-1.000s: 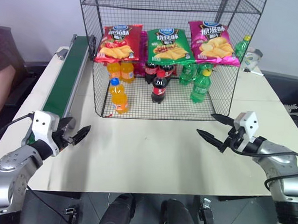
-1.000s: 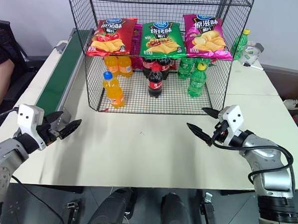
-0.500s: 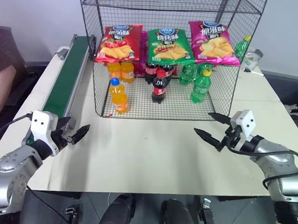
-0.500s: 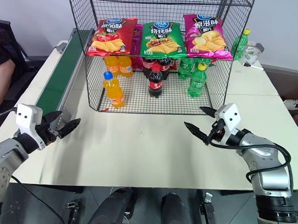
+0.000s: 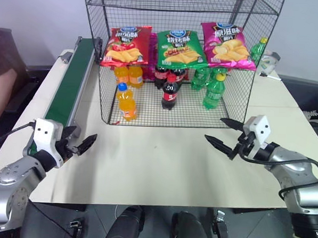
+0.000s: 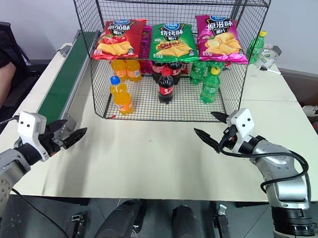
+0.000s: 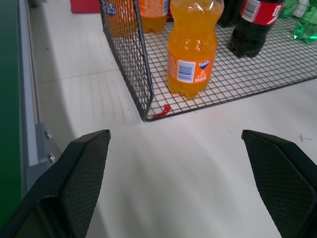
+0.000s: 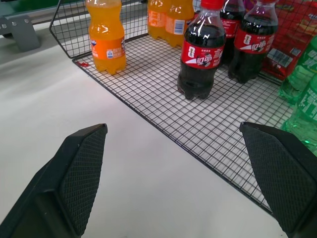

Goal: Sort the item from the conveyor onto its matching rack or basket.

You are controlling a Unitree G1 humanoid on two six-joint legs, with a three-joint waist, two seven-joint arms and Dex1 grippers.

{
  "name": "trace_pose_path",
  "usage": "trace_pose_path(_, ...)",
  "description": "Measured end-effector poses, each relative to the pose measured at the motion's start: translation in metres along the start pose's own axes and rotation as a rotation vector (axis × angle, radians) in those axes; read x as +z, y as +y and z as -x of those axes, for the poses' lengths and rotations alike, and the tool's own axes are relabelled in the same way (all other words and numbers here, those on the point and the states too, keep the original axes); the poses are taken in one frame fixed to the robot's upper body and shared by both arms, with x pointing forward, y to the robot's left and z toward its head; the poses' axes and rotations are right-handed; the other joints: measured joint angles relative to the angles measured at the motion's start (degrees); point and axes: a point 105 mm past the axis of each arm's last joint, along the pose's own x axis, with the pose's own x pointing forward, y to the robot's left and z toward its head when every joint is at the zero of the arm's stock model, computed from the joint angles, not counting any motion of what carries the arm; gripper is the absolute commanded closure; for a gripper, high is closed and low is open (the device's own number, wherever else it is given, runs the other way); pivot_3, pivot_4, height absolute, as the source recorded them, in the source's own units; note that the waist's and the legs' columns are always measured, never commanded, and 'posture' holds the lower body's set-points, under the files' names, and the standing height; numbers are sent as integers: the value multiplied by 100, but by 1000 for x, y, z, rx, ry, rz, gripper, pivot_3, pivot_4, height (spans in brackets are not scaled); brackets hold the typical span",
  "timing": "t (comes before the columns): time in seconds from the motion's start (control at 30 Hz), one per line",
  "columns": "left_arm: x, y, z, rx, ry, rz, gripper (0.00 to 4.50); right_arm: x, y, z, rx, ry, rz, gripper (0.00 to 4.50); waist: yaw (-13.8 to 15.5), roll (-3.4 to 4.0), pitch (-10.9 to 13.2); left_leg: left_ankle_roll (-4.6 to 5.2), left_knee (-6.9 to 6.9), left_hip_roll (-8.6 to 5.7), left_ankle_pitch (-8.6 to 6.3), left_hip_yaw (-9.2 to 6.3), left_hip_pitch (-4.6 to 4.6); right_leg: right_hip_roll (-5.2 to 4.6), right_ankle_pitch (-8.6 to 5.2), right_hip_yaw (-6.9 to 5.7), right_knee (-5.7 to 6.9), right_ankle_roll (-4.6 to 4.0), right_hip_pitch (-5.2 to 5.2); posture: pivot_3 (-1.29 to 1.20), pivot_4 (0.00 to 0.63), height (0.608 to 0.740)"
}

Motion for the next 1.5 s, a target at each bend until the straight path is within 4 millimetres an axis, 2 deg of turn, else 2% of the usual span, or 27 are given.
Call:
trace_pose_path(0.5,3,1,1,14,-6,-8,63,0,4,-3,14,-14,5,0,0,0,0,-6,0,0,-4,0,0,0,0,0,0,0,0,0,150,740)
trace_pose_path(0.8,7,2,-1,21,-23,-24,63,-4,5,-11,31,-31,-2,0,-1,1,0,-4,0,0,-2,1,0,1,0,0,-1,0,0,0,150,740)
trace_pose_path(1.5,13,1,-15,38,-87,-19,63,-1,7,-18,24,-58,-2,0,0,1,0,3,0,0,2,0,0,2,0,-1,-1,1,0,0,150,740)
